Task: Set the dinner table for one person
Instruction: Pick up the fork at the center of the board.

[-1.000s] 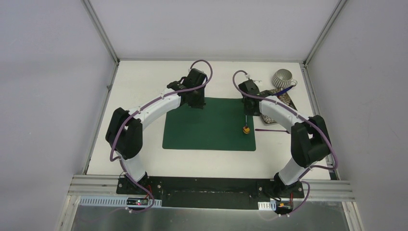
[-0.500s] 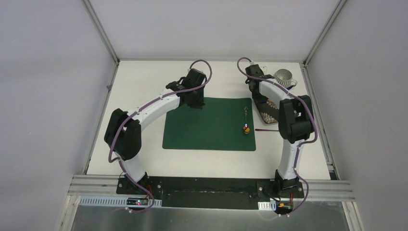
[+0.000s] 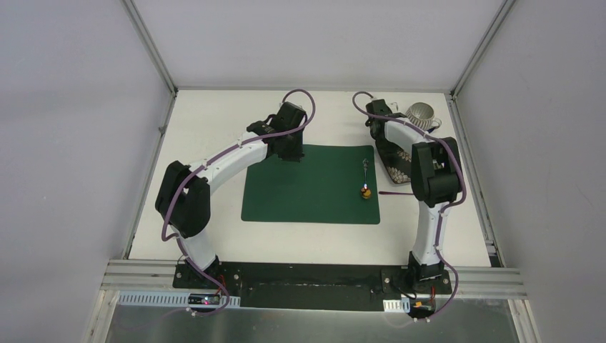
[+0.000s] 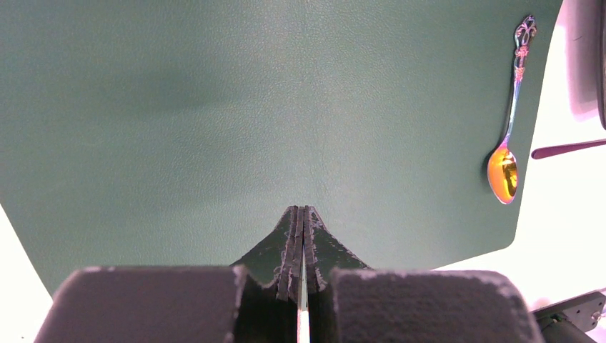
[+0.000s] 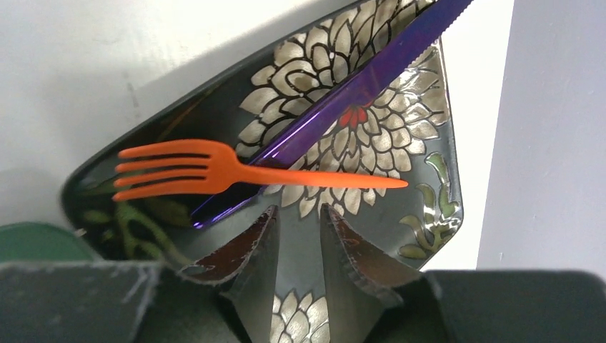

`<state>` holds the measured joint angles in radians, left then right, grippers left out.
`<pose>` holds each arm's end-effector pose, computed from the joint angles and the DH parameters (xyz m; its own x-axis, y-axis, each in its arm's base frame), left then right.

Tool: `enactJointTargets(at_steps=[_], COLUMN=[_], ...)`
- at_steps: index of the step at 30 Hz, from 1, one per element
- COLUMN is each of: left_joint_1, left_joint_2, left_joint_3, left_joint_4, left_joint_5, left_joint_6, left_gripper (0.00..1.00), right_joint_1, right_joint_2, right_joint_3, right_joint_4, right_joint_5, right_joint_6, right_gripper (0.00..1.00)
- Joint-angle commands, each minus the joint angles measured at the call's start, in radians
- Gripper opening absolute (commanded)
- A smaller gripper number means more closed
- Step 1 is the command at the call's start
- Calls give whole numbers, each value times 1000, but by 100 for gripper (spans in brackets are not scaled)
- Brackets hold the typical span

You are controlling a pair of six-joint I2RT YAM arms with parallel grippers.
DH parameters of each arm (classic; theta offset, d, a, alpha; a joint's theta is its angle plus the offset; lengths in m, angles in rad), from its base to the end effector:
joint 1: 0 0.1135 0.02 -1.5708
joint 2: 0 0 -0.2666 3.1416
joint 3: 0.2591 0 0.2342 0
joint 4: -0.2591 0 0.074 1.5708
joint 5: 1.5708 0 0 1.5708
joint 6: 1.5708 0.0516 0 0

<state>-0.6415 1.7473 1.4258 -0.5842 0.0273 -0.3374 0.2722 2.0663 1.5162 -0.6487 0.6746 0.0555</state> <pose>0.3021 -0.2274 0.2625 -0.7974 0.1825 -0.5752 0.3685 0.9021 -0.2246 0.4061 0.0799 0.1744 -0.8954 -0.2050 -0.3952 0.0585 0.8259 -0.5608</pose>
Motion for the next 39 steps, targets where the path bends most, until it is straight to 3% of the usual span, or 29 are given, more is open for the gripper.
enactJointTargets(at_steps=[1,10,23,39], left_joint_1=[6,11,11,8], left_joint_2=[-7,-11,7,16], left_joint_3=[15,17,46,68], left_joint_4=[9,6,-12,-32], left_joint_5=[-18,-20,-21,-9], left_joint_6=[30,32,21,5], left_gripper=[0,0,0,0], right_joint_1=[-41,-87,-130,-151], right_joint_2=[33,69,137,139], right_joint_3=[48,101,153,125], right_joint_4=[0,-25,-40,-38], right_joint_5=[11,-43,-225,-331], right_joint_6=[-13,0,0,33], right_gripper=[31,41,43,31])
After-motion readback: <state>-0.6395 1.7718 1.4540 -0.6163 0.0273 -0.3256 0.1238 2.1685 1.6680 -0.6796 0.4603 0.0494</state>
